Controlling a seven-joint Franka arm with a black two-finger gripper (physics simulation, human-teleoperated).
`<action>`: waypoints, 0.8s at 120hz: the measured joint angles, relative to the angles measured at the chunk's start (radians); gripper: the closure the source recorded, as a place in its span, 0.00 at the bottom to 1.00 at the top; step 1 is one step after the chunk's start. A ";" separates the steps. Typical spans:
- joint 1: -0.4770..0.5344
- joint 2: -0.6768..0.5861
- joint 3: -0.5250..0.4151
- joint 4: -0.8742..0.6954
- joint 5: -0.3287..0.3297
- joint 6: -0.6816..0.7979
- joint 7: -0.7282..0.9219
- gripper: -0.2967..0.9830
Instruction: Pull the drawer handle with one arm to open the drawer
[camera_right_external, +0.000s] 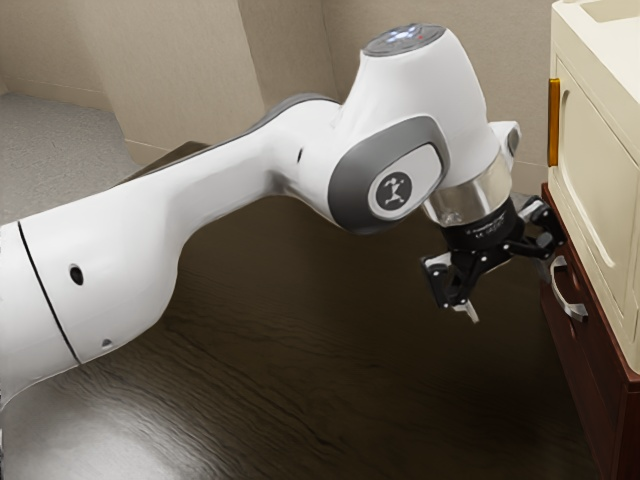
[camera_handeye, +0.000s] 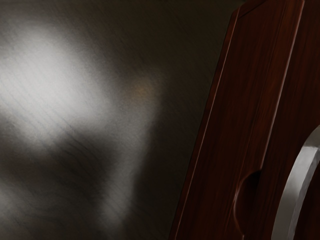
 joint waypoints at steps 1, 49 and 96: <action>0.000 0.001 0.000 0.001 0.000 0.002 0.002 0.23; -0.002 0.004 -0.001 -0.035 -0.002 0.110 0.085 0.23; -0.009 0.013 -0.003 -0.057 -0.031 0.191 0.128 0.43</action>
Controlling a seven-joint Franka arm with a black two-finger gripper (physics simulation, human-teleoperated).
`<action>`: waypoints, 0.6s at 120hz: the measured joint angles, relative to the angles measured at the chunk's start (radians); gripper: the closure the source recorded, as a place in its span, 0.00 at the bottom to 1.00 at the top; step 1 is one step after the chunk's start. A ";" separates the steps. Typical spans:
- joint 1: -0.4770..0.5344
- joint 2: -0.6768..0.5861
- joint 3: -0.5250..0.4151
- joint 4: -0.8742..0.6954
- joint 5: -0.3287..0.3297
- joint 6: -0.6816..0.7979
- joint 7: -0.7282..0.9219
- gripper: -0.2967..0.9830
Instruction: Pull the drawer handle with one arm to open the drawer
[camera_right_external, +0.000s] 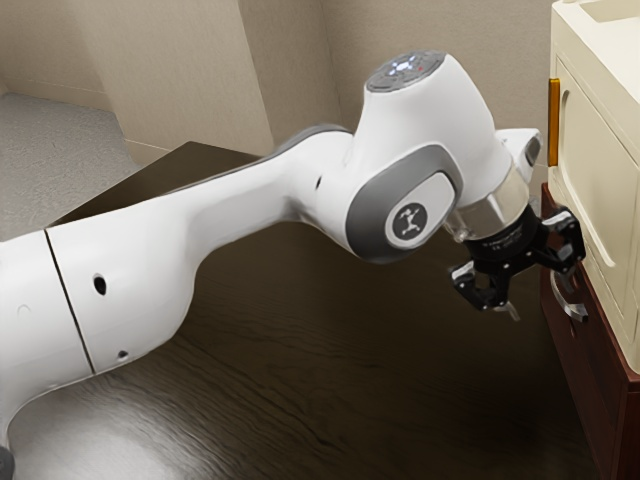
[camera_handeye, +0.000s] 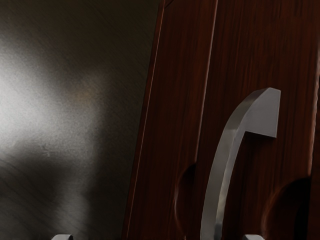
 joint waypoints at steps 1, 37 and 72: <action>0.000 0.000 0.000 0.000 0.000 0.002 0.001 0.43; 0.009 -0.002 -0.001 -0.027 -0.003 0.035 0.021 0.49; 0.010 -0.013 0.001 -0.046 -0.002 0.042 0.034 0.55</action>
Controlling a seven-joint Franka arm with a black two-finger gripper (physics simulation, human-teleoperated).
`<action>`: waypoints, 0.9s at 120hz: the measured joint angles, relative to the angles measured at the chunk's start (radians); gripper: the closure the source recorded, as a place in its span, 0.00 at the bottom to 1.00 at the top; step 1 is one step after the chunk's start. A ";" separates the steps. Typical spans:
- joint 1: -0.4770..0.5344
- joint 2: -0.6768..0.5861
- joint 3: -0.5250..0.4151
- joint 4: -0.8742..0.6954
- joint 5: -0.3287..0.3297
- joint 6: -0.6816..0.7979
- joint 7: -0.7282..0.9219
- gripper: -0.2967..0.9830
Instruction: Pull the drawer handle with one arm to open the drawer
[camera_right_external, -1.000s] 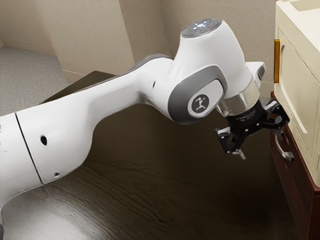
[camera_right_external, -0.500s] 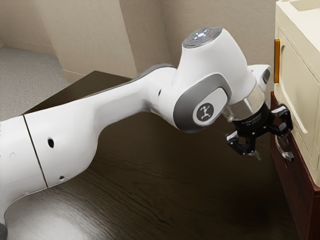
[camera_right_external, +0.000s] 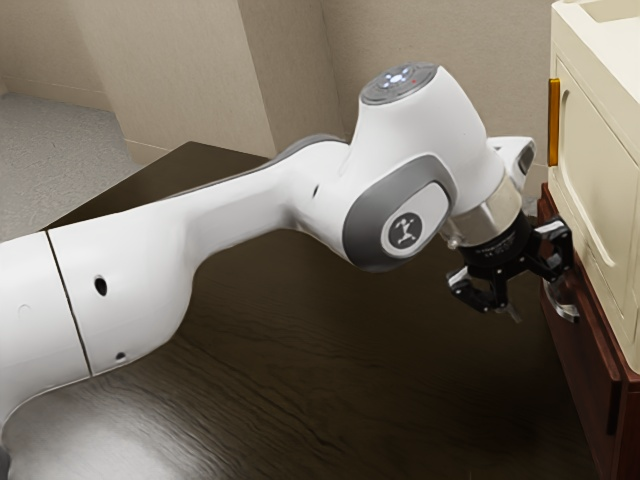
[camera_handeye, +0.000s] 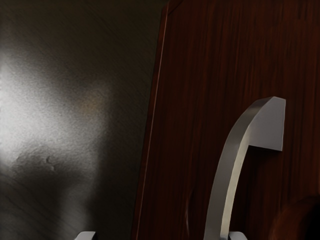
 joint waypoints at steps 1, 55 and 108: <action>0.000 0.000 0.000 -0.002 0.000 0.000 0.000 0.55; 0.003 -0.066 0.007 -0.090 0.010 0.002 0.012 0.58; 0.026 -0.098 0.010 -0.132 0.014 0.003 0.014 0.58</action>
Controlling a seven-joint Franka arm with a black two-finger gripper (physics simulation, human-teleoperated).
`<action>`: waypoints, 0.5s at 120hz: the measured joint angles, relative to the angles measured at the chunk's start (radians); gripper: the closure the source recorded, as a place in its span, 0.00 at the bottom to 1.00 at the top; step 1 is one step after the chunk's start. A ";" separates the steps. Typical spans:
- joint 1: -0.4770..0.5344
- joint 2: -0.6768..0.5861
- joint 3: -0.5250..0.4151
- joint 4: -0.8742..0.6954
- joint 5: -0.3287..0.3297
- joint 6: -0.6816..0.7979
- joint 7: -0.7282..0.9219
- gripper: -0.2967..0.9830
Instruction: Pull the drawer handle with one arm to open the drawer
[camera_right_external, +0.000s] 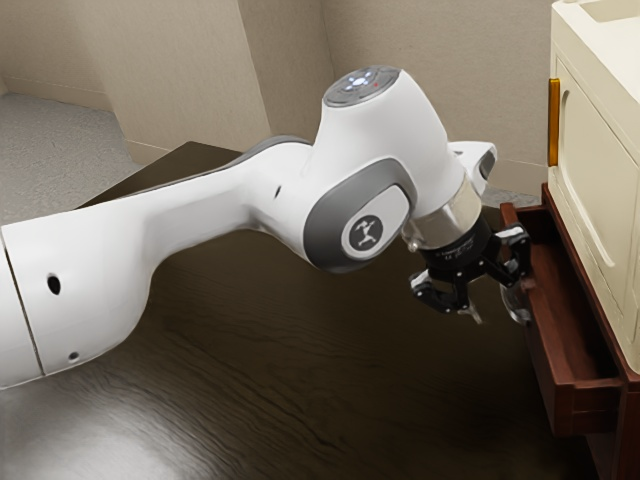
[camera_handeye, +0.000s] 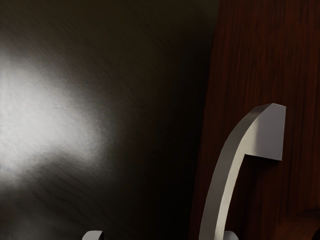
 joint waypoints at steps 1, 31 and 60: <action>0.001 -0.002 0.000 -0.002 0.000 0.000 0.000 0.58; 0.008 -0.025 0.001 -0.036 0.007 0.000 -0.001 0.58; 0.026 -0.028 -0.001 -0.038 0.022 0.001 -0.001 0.58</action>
